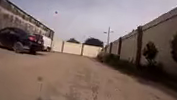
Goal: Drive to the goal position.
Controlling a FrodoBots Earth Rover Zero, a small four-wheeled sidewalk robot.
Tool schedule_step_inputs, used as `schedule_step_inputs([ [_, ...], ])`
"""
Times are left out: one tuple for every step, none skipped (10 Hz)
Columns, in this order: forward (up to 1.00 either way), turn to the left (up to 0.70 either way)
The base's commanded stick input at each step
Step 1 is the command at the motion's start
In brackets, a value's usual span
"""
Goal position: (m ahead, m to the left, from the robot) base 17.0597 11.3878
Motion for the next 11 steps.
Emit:
schedule_step_inputs([
  [0.70,0.00],
  [0.70,0.00],
  [0.70,0.00],
  [0.70,0.00],
  [0.70,0.00],
  [0.70,0.00],
  [0.70,0.00],
  [0.70,0.00],
  [0.70,0.00],
  [0.70,0.00],
  [0.70,0.00],
])
